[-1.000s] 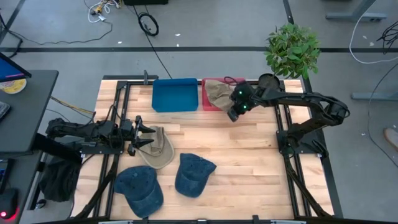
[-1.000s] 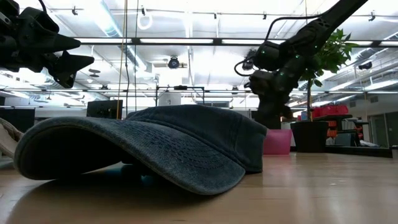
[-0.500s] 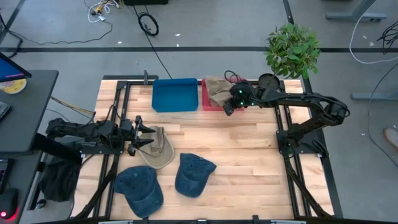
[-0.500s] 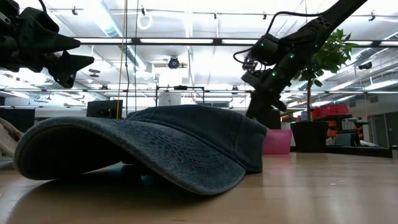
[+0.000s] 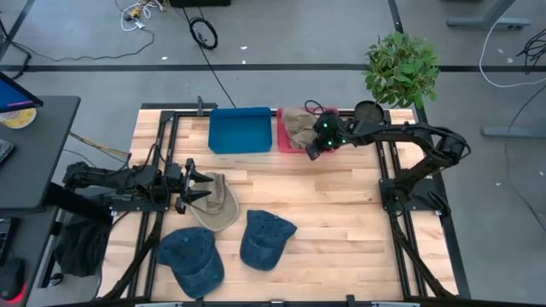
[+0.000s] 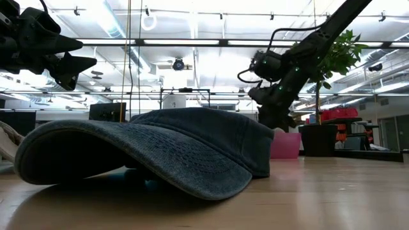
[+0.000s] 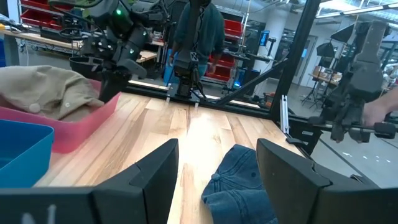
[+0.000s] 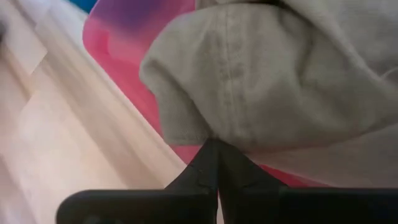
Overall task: Pick & Place hat
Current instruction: Put the bottom brown cap into the red bin, then put the brown cap into the red bin
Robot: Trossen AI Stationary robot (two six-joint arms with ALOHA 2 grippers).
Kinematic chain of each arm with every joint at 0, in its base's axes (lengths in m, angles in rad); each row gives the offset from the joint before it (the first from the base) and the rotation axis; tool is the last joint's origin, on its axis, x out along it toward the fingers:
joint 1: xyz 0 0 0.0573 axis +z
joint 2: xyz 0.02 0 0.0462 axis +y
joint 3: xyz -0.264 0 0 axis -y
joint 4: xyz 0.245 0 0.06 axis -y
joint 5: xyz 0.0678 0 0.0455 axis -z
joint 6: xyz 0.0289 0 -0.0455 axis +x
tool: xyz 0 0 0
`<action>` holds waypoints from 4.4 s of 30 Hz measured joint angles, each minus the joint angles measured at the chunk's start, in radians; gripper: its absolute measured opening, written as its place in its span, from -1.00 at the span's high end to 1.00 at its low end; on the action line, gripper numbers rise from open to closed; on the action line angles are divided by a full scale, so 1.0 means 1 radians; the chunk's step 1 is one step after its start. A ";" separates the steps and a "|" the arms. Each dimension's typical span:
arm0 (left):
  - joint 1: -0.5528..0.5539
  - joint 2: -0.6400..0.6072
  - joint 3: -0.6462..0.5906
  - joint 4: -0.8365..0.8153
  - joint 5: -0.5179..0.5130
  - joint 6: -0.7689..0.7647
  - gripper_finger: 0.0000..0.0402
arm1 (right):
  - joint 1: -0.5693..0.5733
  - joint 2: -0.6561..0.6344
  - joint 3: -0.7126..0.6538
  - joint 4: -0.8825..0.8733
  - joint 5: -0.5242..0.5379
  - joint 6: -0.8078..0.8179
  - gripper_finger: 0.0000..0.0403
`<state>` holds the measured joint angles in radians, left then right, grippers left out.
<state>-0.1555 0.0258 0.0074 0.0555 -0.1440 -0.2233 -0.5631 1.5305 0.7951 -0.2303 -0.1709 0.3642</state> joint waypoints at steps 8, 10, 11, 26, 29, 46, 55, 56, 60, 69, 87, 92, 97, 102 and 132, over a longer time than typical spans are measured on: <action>0.000 0.000 0.000 0.000 0.000 0.000 -0.10 | -0.011 -0.095 -0.003 -0.038 -0.006 0.010 1.00; 0.000 0.000 0.000 0.000 0.000 0.000 -0.10 | -0.017 -0.125 -0.003 -0.038 -0.025 0.019 1.00; 0.000 0.000 0.000 0.000 0.000 0.000 -0.10 | -0.020 -0.141 -0.003 -0.036 -0.044 0.020 1.00; 0.000 0.000 0.000 0.000 0.000 0.000 -0.10 | -0.146 -0.157 -0.002 0.092 0.168 0.032 1.00; 0.000 0.000 0.000 0.000 0.000 0.000 -0.10 | -0.177 -0.088 -0.002 0.104 0.148 0.057 1.00; 0.000 0.000 0.000 0.000 0.000 0.000 -0.10 | -0.143 0.110 0.000 0.156 0.134 0.099 1.00; 0.000 0.000 0.000 0.000 0.000 0.000 -0.10 | -0.132 -0.057 -0.007 0.147 0.135 0.073 1.00; 0.000 0.000 0.000 0.000 0.000 0.000 -0.10 | -0.129 -0.083 -0.006 0.150 0.134 0.074 1.00; 0.000 0.000 0.000 0.000 0.000 0.000 -0.10 | -0.106 -0.178 -0.006 0.155 0.133 0.063 1.00; 0.000 0.000 0.000 0.000 0.000 0.000 -0.10 | 0.001 -0.310 -0.005 0.204 0.084 0.171 1.00; 0.001 0.000 0.000 0.003 -0.010 0.053 -0.10 | 0.205 -0.550 -0.003 0.384 0.021 0.236 1.00; 0.002 0.000 0.000 0.061 -0.047 0.186 -0.10 | 0.254 -0.583 -0.003 0.423 0.022 0.270 0.95; -0.001 0.000 0.000 0.136 -0.019 0.045 -0.10 | 0.312 -0.586 -0.003 0.493 0.023 0.308 0.94; -0.006 0.000 0.000 0.276 -0.007 -0.351 -0.10 | 0.383 -0.590 -0.003 0.560 -0.053 0.249 0.97; -0.006 0.074 0.189 0.677 -0.473 -0.373 -0.10 | 0.387 -0.943 -0.276 0.622 -0.128 0.038 0.98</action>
<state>-0.1612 0.0995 0.1959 0.7320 -0.6170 -0.5958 -0.1764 0.5878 0.5188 0.3921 -0.2988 0.4023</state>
